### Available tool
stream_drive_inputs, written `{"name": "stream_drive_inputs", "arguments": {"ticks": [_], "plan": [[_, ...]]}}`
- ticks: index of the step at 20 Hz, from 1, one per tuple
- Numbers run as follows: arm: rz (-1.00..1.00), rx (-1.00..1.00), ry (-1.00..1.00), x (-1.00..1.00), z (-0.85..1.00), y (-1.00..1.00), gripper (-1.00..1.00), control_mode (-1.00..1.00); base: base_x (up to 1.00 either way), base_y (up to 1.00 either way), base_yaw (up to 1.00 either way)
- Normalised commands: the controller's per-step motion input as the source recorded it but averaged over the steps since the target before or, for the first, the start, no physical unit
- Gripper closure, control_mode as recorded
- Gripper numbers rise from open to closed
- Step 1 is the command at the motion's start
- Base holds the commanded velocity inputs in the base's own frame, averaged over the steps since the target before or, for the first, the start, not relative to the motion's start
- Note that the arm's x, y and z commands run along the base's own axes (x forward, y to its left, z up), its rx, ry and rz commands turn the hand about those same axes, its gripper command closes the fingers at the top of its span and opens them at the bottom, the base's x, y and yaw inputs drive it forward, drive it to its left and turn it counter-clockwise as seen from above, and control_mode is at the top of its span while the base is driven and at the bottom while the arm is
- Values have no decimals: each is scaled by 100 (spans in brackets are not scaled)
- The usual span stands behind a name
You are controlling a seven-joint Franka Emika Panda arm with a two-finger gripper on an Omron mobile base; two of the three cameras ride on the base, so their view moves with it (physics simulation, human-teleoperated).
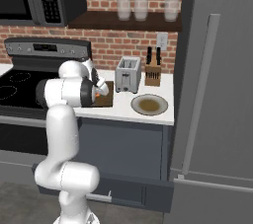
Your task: Pick up the knife from the drawer and place it on the cutting board. Then place the meat from the plate to the cutting board.
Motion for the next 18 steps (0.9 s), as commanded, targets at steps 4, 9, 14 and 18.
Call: {"name": "stream_drive_inputs", "arguments": {"ticks": [4, 9, 14, 18], "plan": [[0, 0, 0, 44, -40, 10, 100, -100, 0, 0, 0], [0, 0, 0, 45, -28, 0, 100, -100, 0, 0, 0], [0, 0, 0, 13, -27, 0, -100, -100, 0, 0, 0], [0, 0, 0, 0, -18, 0, -100, -100, 0, 0, 0]]}}
